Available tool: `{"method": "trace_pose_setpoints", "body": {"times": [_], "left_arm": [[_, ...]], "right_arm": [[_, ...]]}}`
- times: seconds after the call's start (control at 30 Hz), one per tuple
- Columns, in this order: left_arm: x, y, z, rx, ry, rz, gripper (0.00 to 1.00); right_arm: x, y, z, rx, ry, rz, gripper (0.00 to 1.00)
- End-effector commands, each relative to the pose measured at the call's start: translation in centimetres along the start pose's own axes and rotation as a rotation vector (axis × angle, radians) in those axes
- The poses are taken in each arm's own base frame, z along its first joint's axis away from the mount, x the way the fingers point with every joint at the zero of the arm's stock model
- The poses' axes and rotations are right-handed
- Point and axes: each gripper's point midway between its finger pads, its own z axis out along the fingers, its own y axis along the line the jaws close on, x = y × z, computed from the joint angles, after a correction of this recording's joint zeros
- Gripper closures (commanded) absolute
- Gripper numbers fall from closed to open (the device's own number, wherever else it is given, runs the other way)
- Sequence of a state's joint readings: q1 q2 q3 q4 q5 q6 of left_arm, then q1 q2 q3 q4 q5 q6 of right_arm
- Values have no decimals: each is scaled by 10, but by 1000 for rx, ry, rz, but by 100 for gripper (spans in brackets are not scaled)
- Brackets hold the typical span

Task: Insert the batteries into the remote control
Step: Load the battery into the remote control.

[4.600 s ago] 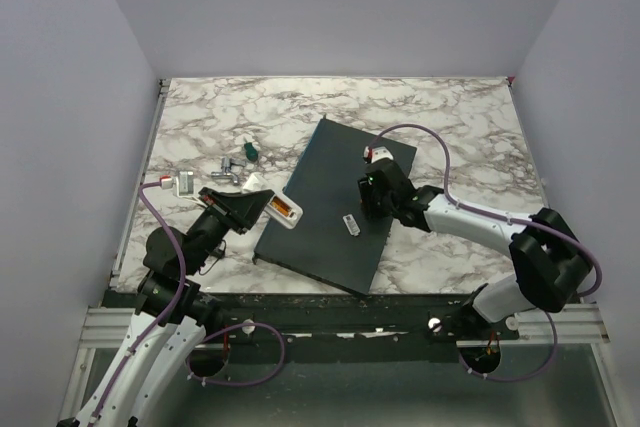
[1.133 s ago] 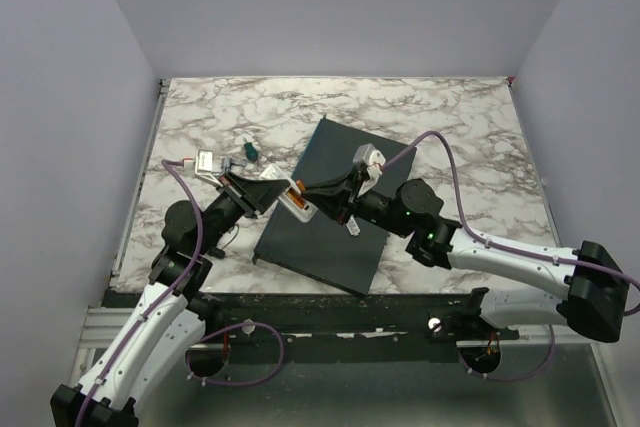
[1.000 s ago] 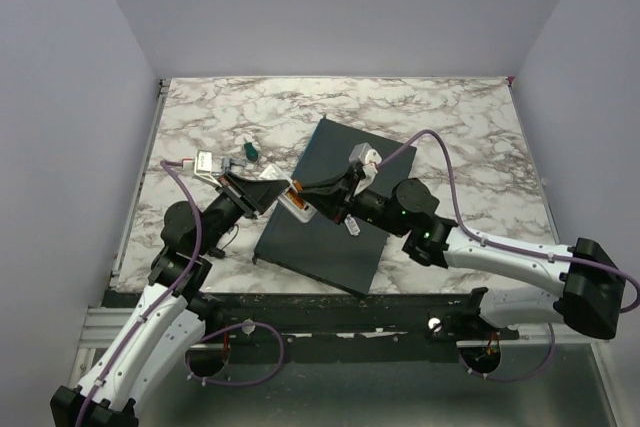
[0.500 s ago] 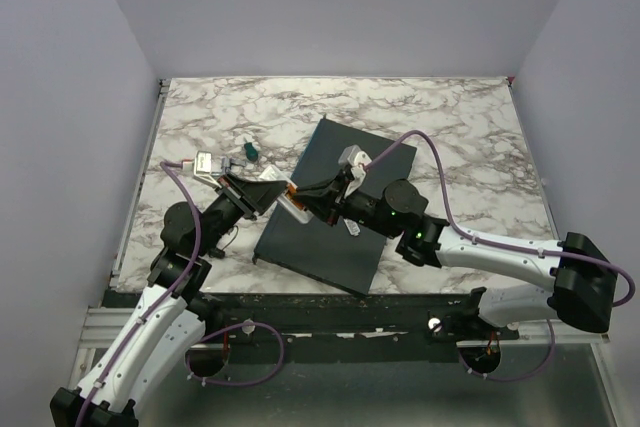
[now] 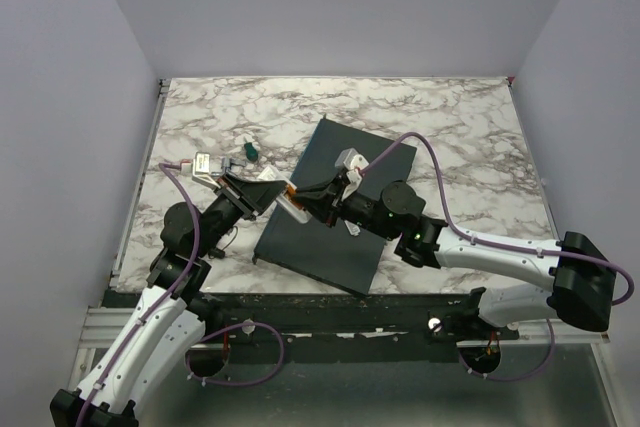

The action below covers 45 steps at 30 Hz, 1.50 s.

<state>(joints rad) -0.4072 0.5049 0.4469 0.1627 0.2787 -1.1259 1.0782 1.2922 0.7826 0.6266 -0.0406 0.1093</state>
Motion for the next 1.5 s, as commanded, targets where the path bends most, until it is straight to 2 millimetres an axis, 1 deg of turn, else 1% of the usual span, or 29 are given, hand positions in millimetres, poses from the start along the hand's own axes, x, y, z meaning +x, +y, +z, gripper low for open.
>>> {"method": "trace_pose_setpoints", "body": {"times": [0.0,0.33,0.67,0.83,0.93,1.07,1.13,1.23,1.37,1.43,1.47], "left_arm": [[-8,-14,-2,41,-37,-11,100],[-9,-11,-2,35,-44,-18,100],[-8,-9,-2,31,-43,-21,100],[-6,-7,-1,28,-39,-21,100],[-5,-6,-1,27,-35,-20,100],[-4,-4,0,24,-28,-21,100],[-4,-5,-1,26,-29,-21,100],[-4,-5,0,26,-26,-21,100],[0,-6,-1,32,-2,-17,100],[4,-9,0,45,27,-7,100],[7,-11,0,53,50,-1,100]], "right_arm": [[11,-2,1,19,48,-21,84],[13,4,-1,-11,66,-19,76],[11,6,-3,-20,64,-19,73],[0,8,-5,-26,32,-20,71],[-13,9,-7,-29,-1,-23,69],[-30,11,-11,-32,-45,-20,62],[-36,12,-12,-36,-65,-15,57],[-41,13,-13,-38,-82,-10,53],[-48,17,-21,-67,-98,-83,52],[-45,25,-31,-136,-76,-200,55],[-40,29,-36,-183,-51,-290,55]]}}
